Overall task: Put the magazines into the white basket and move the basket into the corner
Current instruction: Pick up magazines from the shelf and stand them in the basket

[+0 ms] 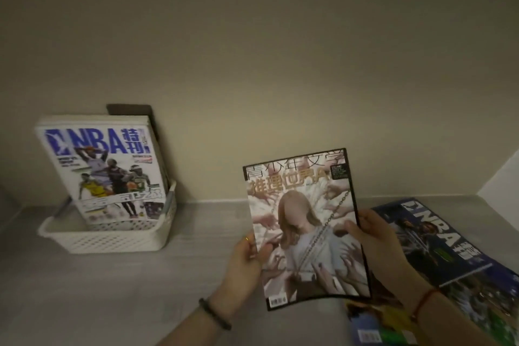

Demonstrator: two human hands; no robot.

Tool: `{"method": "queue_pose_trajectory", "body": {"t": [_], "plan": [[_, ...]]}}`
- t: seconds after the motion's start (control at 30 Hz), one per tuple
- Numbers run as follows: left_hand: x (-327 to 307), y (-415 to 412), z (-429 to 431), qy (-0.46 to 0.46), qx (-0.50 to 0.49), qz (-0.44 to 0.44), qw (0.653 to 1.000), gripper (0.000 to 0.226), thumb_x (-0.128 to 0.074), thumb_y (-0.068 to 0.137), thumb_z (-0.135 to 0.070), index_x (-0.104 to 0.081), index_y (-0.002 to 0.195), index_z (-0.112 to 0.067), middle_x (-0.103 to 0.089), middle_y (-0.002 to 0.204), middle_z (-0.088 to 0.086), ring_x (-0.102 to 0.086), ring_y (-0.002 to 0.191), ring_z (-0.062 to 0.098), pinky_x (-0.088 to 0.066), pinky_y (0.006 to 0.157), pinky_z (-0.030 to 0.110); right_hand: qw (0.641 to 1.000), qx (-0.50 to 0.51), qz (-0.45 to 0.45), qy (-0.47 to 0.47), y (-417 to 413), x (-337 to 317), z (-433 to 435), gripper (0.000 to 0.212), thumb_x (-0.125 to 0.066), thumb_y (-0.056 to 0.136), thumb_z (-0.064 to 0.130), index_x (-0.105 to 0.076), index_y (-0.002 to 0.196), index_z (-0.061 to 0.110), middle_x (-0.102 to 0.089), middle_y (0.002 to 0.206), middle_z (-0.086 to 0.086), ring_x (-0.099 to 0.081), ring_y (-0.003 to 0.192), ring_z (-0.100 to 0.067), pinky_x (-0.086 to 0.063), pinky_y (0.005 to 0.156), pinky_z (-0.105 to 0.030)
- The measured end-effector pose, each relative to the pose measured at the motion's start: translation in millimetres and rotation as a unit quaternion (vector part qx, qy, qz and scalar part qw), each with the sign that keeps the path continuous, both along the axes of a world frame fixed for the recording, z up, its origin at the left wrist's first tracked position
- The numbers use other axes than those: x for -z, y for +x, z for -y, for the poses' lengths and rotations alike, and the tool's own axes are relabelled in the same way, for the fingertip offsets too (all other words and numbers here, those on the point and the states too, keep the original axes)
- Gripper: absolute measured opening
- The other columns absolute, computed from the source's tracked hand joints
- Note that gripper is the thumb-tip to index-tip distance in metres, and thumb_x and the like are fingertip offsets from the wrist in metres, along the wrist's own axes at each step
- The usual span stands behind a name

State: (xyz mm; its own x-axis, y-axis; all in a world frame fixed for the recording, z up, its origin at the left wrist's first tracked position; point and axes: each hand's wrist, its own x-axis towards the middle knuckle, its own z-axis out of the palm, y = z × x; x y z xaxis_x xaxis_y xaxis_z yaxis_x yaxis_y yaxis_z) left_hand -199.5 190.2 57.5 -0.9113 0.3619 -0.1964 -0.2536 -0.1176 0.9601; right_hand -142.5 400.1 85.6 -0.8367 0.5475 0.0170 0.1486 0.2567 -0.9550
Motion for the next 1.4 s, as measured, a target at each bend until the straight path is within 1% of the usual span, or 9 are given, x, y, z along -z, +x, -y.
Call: {"method": "queue_pose_trajectory", "body": {"t": [0.13,0.3,0.5,0.73,0.87,0.93,1.07,1.27,1.4], "plan": [[-50,-54,89,-0.049,-0.039,-0.119,0.991,0.017,-0.047,0.088,0.007,-0.056,0.093,-0.006,-0.062,0.051,-0.008,-0.059,0.045,0.0,-0.054,0.045,0.019,0.994,-0.093,-0.056,0.017,-54,-43,74,0.031,-0.061,0.077,-0.006,-0.066,0.066,0.023,-0.074,0.068,0.005,-0.07,0.067,-0.007,-0.055,0.066,-0.02],[-92,-112,202,-0.103,-0.104,-0.223,0.964,0.024,-0.052,0.086,0.003,-0.059,0.076,-0.018,-0.061,0.061,-0.006,-0.059,0.056,0.0,-0.05,0.054,0.017,0.989,-0.09,-0.117,-0.005,-124,-65,181,0.031,-0.064,0.075,-0.005,-0.06,0.062,0.022,-0.067,0.052,0.012,-0.066,0.057,-0.004,-0.055,0.058,-0.024],[-95,-176,297,-0.125,-0.17,-0.241,0.947,0.022,-0.048,0.089,0.001,-0.056,0.109,0.002,-0.064,0.091,0.004,-0.064,0.076,0.005,-0.052,0.06,0.011,0.986,-0.099,-0.137,-0.008,-193,-60,290,0.01,-0.057,0.08,-0.008,-0.054,0.081,0.002,-0.059,0.067,-0.006,-0.059,0.063,-0.014,-0.051,0.069,-0.036],[-58,-224,334,-0.159,-0.228,-0.197,0.94,0.015,-0.054,0.086,0.001,-0.06,0.099,0.006,-0.061,0.078,0.001,-0.058,0.058,-0.001,-0.044,0.044,0.003,0.994,-0.031,-0.096,0.031,-244,-32,337,0.013,-0.063,0.078,0.0,-0.067,0.09,0.0,-0.064,0.08,-0.005,-0.059,0.067,-0.014,-0.041,0.05,0.003],[-24,-242,336,-0.105,-0.239,-0.138,0.955,0.012,-0.055,0.083,0.007,-0.058,0.092,-0.001,-0.064,0.085,0.012,-0.064,0.077,0.024,-0.057,0.061,0.019,0.999,-0.019,-0.04,0.006,-259,-12,341,0.017,-0.062,0.077,-0.002,-0.067,0.072,0.014,-0.065,0.068,-0.003,-0.063,0.054,-0.002,-0.041,0.039,-0.002],[-7,-245,335,-0.101,-0.241,-0.135,0.956,0.012,-0.055,0.082,0.009,-0.058,0.088,-0.001,-0.066,0.088,0.012,-0.067,0.081,0.023,-0.057,0.071,0.027,0.999,-0.023,0.003,0.047,-263,3,342,0.014,-0.063,0.076,0.0,-0.071,0.076,0.012,-0.065,0.069,-0.002,-0.059,0.054,0.0,-0.039,0.042,-0.001],[15,-250,334,-0.114,-0.27,-0.144,0.945,0.01,-0.061,0.079,0.006,-0.053,0.084,0.001,-0.06,0.074,-0.001,-0.061,0.064,0.002,-0.046,0.05,0.003,0.997,-0.008,0.028,0.072,-269,28,341,0.013,-0.063,0.077,0.003,-0.074,0.082,0.008,-0.064,0.07,-0.001,-0.053,0.057,-0.003,-0.04,0.048,-0.004],[19,-259,329,-0.174,-0.33,-0.16,0.914,0.029,-0.068,0.075,-0.002,-0.043,0.068,-0.017,-0.048,0.066,-0.002,-0.049,0.062,0.011,-0.042,0.054,0.006,0.996,-0.013,0.032,0.082,-271,37,337,0.008,-0.066,0.075,0.006,-0.073,0.08,0.007,-0.064,0.067,-0.002,-0.059,0.059,-0.008,-0.042,0.047,-0.004],[14,-239,320,-0.161,-0.312,-0.176,0.92,0.036,-0.065,0.076,0.001,-0.04,0.064,-0.021,-0.049,0.067,-0.002,-0.049,0.063,0.009,-0.044,0.055,0.006,0.996,-0.037,0.067,0.035,-243,40,328,0.025,-0.063,0.075,-0.001,-0.065,0.098,0.009,-0.063,0.086,-0.004,-0.06,0.079,-0.018,-0.049,0.073,-0.024]]}}
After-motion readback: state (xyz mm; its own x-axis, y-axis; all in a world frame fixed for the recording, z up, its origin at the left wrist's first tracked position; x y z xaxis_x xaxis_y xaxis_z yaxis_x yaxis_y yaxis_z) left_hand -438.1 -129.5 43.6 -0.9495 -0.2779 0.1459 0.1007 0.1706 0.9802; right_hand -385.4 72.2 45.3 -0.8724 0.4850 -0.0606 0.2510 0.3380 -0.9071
